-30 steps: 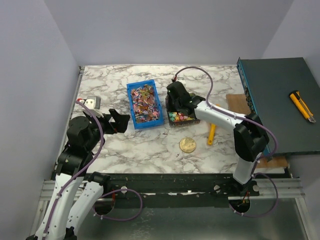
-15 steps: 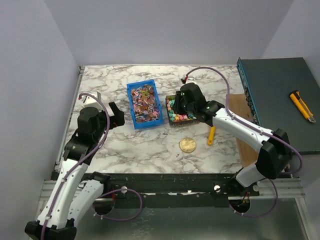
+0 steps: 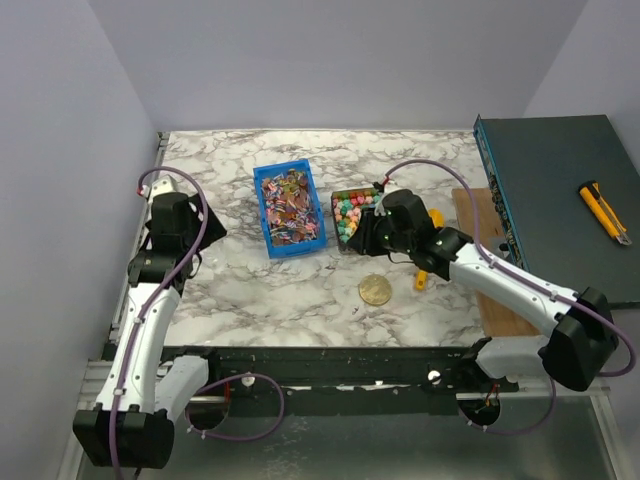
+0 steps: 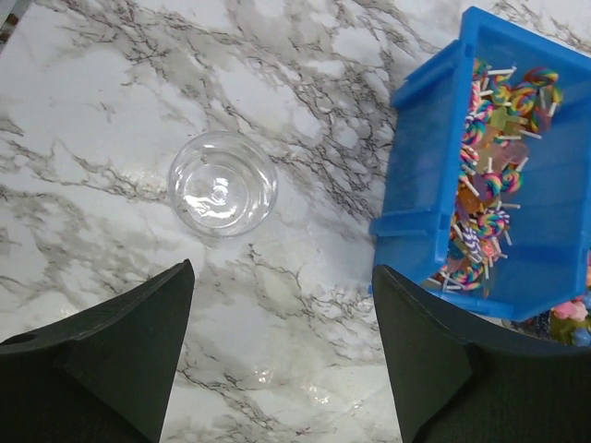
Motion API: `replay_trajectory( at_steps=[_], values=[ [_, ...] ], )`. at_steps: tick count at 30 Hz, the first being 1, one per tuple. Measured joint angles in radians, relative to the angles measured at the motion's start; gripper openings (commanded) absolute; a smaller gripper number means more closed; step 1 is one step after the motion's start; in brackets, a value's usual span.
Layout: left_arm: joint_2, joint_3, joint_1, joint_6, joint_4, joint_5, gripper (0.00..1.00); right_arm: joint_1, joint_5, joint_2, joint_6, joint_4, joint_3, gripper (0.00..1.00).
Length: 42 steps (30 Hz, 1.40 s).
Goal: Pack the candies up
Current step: Pick up the packing bottle from the center of the board.
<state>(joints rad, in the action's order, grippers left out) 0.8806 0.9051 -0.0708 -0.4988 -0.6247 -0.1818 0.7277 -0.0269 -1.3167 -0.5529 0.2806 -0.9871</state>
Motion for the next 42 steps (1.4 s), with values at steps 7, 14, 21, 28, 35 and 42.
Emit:
replay_trajectory(
  at_steps=[7, 14, 21, 28, 35, 42],
  values=[
    [0.093, 0.010, 0.113, 0.003, -0.015, -0.001, 0.77, 0.000, -0.035, 0.049, -0.008, -0.018, 0.034, 0.31],
    [0.232, 0.050, 0.209, 0.021, -0.032, 0.022, 0.69, 0.000, -0.083, 0.076, -0.022, -0.034, 0.072, 0.31],
    [0.391, 0.105, 0.250, 0.026, -0.045, 0.061, 0.60, 0.000, -0.103, 0.122, -0.023, -0.035, 0.106, 0.31],
    [0.518, 0.124, 0.282, 0.028, -0.058, 0.084, 0.56, 0.000, -0.122, 0.130, -0.023, -0.047, 0.126, 0.31],
    [0.597, 0.125, 0.291, 0.027, -0.062, 0.092, 0.51, 0.000, -0.132, 0.130, -0.023, -0.049, 0.127, 0.31],
    [0.668, 0.127, 0.292, 0.024, -0.063, 0.104, 0.41, 0.000, -0.133, 0.130, -0.021, -0.048, 0.127, 0.31]
  ],
)
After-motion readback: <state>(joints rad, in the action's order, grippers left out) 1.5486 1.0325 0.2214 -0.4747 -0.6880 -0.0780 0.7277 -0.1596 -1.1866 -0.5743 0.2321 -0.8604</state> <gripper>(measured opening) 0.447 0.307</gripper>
